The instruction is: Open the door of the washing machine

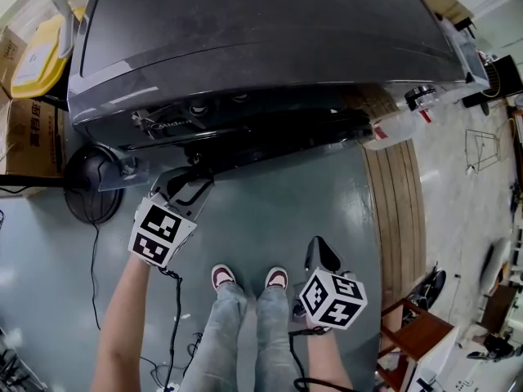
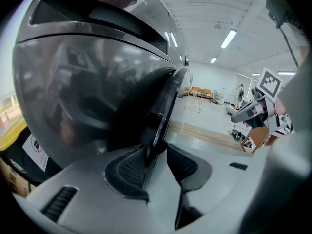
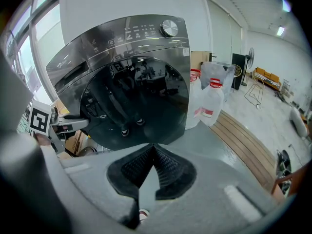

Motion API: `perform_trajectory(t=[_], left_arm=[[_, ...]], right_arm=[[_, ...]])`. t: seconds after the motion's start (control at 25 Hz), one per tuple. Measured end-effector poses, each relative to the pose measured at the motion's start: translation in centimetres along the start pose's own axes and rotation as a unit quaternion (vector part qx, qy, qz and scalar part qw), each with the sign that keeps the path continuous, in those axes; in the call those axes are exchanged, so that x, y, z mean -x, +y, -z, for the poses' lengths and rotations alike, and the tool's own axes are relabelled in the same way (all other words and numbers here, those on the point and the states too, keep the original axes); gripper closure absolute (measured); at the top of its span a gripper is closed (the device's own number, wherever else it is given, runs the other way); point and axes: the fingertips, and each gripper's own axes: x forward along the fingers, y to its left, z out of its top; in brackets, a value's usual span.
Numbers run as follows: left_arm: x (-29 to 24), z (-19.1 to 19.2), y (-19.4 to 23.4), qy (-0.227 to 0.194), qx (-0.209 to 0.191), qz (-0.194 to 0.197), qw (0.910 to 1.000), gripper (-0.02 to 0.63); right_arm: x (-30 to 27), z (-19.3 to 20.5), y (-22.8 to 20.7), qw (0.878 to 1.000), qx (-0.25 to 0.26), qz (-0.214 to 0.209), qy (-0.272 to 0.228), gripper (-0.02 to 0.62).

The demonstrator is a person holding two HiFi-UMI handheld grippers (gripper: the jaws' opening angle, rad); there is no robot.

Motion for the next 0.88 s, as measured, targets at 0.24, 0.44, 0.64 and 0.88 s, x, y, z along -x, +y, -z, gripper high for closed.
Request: perform_trajectory(t=[0.24, 0.44, 0.64, 0.88], left_arm=[[0.6, 0.7, -2.1, -0.008, 0.005, 0.011, 0.9999, 0.486], [0.5, 0.9, -2.2, -0.009, 0.004, -0.001, 0.9999, 0.485], [0.6, 1.1, -2.8, -0.008, 0.007, -0.004, 0.9999, 0.485], [1.1, 2.0, -5.3, -0.007, 0.008, 0.019, 0.9998, 0.495]], right_arm=[[0.2, -0.1, -0.5, 1.0, 0.002, -0.001, -0.001, 0.591], [0.2, 0.3, -1.0, 1.0, 0.006, -0.003, 0.0, 0.591], [0.3, 1.0, -0.9, 1.0, 0.009, -0.009, 0.003, 0.591], [0.7, 0.8, -0.3, 1.0, 0.019, -0.018, 0.0, 0.591]])
